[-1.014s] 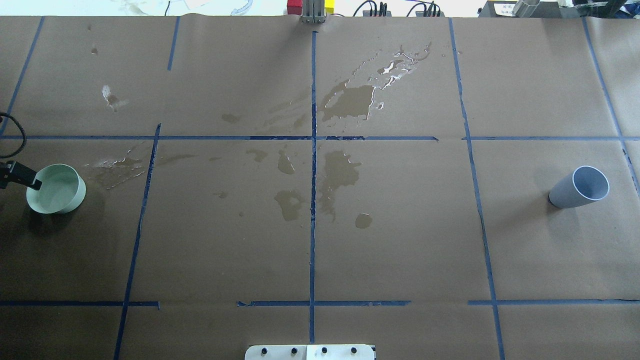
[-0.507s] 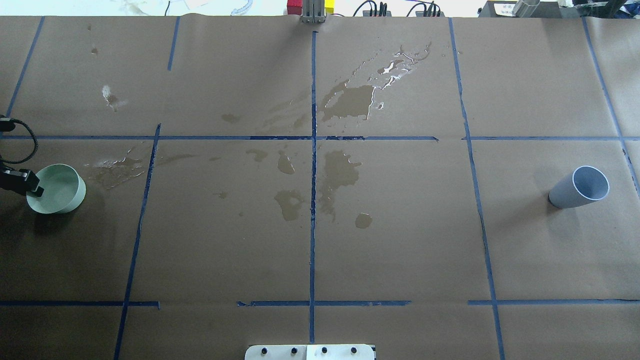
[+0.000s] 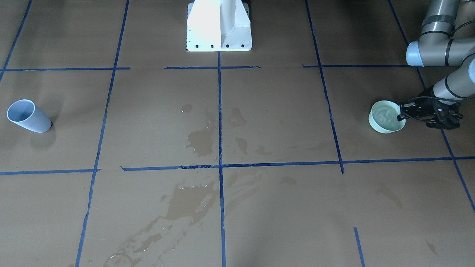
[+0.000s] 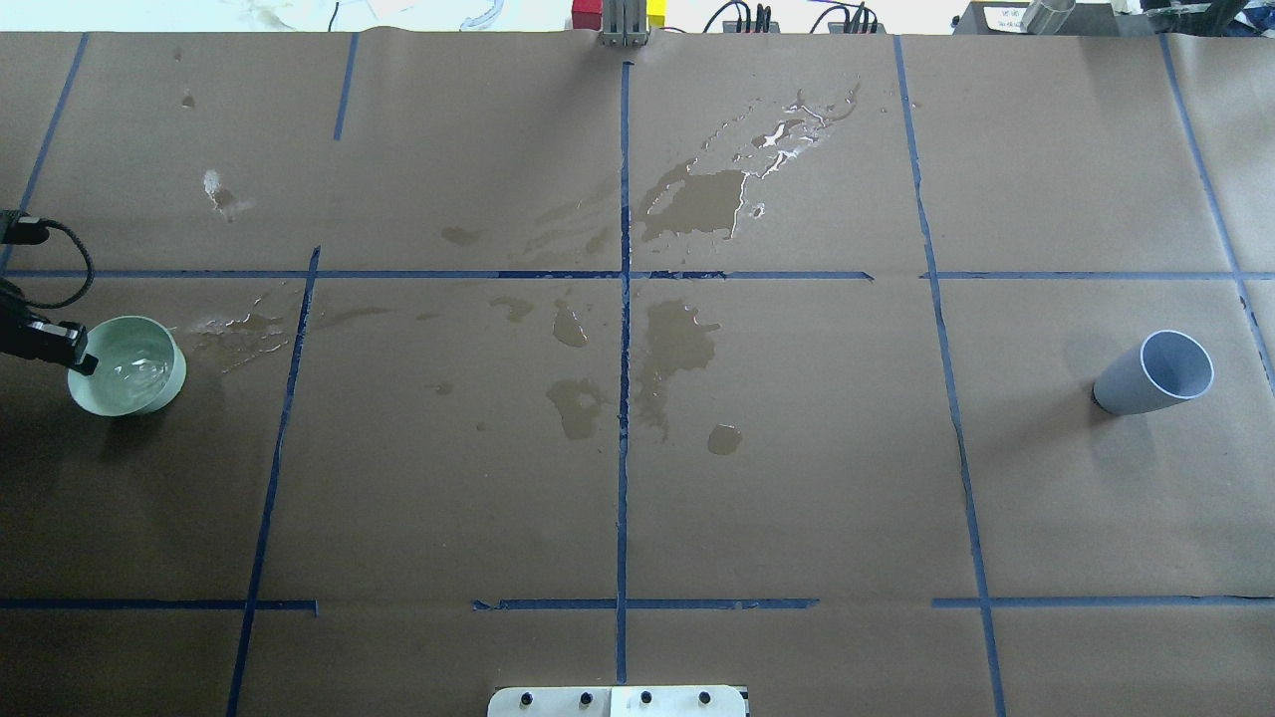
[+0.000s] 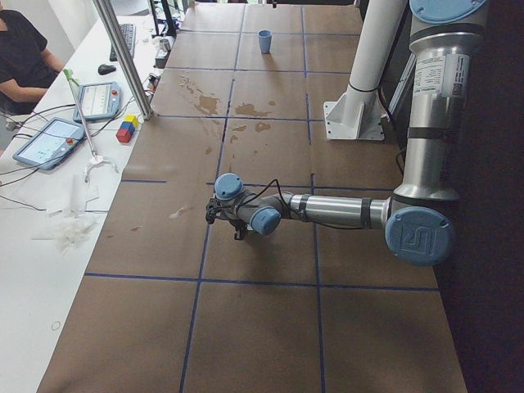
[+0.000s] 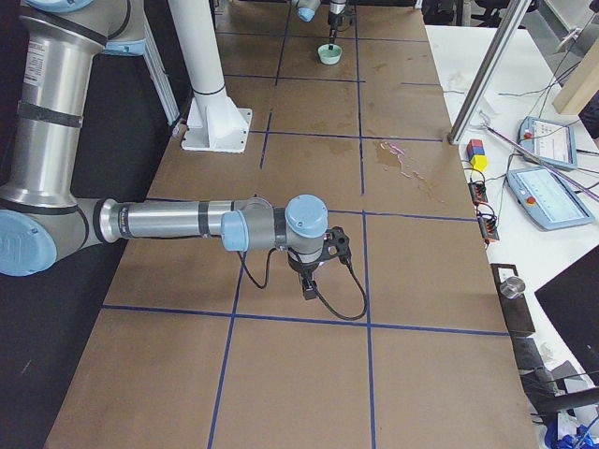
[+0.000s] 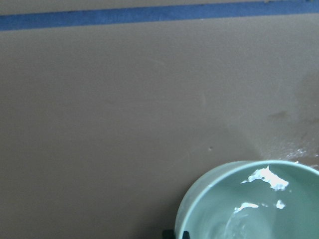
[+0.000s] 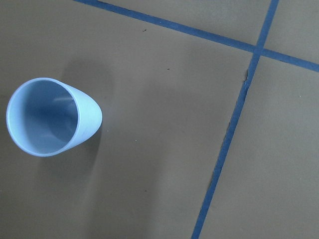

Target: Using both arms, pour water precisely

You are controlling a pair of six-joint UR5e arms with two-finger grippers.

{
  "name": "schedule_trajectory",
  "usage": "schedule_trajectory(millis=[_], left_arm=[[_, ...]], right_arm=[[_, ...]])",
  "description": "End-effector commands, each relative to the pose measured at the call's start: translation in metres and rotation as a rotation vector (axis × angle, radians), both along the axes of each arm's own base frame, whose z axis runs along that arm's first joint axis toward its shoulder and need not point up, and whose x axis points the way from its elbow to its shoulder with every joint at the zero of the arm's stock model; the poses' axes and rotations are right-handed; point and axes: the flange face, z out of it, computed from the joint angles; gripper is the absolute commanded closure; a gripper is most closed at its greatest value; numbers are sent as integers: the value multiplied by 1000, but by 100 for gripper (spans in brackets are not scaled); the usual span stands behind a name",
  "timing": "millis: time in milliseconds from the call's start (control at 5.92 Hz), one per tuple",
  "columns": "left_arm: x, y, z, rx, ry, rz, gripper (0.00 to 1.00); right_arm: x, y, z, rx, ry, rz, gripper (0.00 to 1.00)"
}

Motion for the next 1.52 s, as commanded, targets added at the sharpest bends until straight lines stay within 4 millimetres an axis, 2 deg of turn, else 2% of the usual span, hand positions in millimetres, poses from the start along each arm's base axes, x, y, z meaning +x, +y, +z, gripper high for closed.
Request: schedule_trajectory(millis=[0,338,676,845,1182,1351], left_arm=[[36,-38,-77,-13,78,-54,100],[92,-23,-150,-29,148,-34,100],[176,-8,-229,-107,207,-26,100],[229,14,-263,-96,205,-12,100],[300,32,-326,-50,158,-7,100],[330,36,-348,-12,142,-22,100]], right_arm=[[0,0,0,2,0,0,0],[0,0,0,3,0,0,0],[0,0,0,3,0,0,0],[0,0,0,2,0,0,0],[0,-1,-2,8,-1,0,0],[0,-1,-3,10,-1,0,0]])
